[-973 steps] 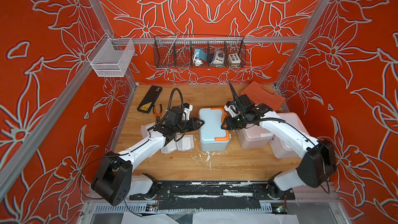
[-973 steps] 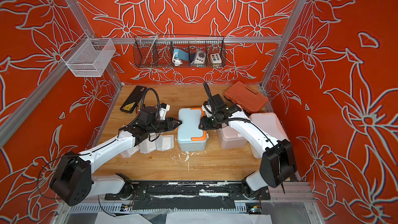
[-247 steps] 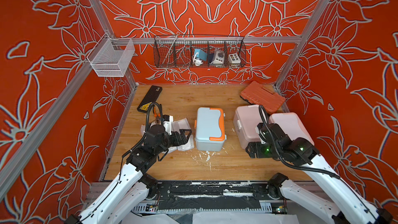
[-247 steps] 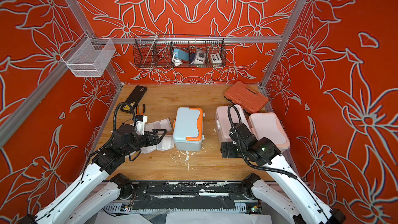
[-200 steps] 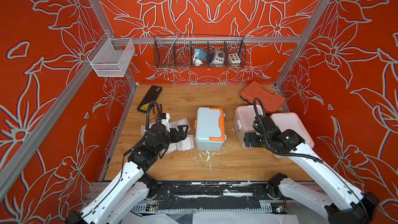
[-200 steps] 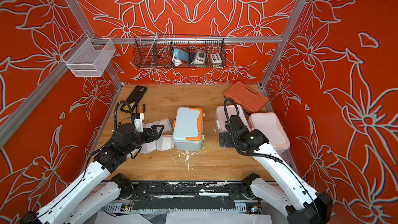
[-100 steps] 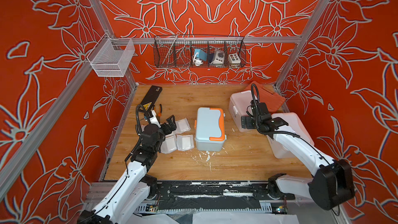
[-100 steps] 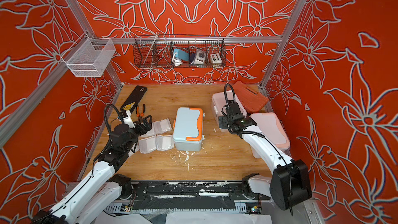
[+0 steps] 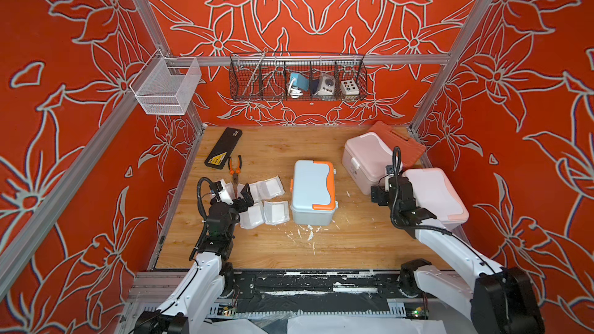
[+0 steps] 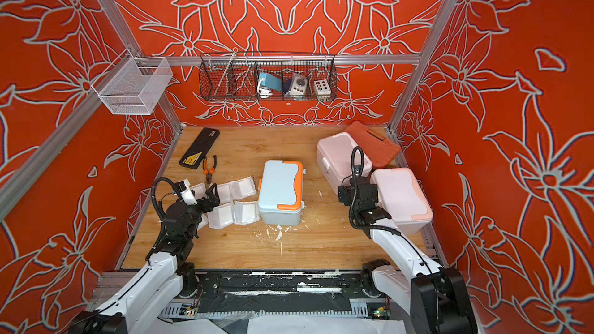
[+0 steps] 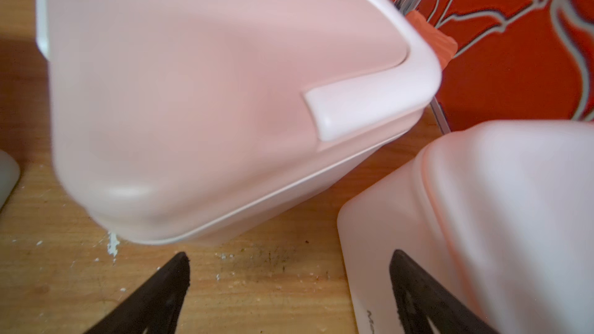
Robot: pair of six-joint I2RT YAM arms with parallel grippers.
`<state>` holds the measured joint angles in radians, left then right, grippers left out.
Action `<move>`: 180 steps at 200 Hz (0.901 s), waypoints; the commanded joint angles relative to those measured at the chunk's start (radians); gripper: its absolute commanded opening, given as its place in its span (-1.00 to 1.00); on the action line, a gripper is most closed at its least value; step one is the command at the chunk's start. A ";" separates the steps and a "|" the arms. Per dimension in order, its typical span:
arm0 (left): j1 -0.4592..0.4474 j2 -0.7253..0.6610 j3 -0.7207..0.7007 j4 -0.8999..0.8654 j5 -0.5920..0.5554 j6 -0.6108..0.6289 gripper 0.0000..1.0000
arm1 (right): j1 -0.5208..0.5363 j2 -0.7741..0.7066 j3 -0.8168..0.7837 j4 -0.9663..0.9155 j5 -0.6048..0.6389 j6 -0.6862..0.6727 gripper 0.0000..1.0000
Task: Open first aid kits and take out gauze
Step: Reset both arms
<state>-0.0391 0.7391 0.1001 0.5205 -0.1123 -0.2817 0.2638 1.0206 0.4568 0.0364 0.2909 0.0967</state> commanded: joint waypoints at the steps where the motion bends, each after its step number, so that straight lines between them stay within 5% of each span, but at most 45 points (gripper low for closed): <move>1: 0.005 0.022 -0.029 0.186 0.042 0.127 0.96 | -0.029 -0.025 -0.049 0.233 0.027 -0.051 0.95; 43: 0.010 0.270 -0.064 0.403 -0.017 0.168 0.96 | -0.134 0.108 -0.141 0.448 -0.031 -0.020 0.95; 71: 0.022 0.425 0.024 0.412 0.065 0.193 0.96 | -0.146 0.185 -0.120 0.529 -0.022 -0.070 0.95; 130: 0.071 0.537 0.079 0.465 0.165 0.245 0.96 | -0.169 0.389 -0.212 0.915 -0.136 -0.153 0.95; 149: 0.070 0.646 -0.050 0.815 0.176 0.253 0.96 | -0.170 0.375 -0.177 0.816 -0.158 -0.155 0.95; 180: 0.053 0.667 0.002 0.719 0.166 0.271 0.96 | -0.171 0.381 -0.176 0.826 -0.156 -0.155 0.95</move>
<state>0.0227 1.4017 0.0887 1.1320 0.0406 -0.0463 0.0986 1.4090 0.2623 0.8219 0.1635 -0.0319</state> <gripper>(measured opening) 0.982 0.977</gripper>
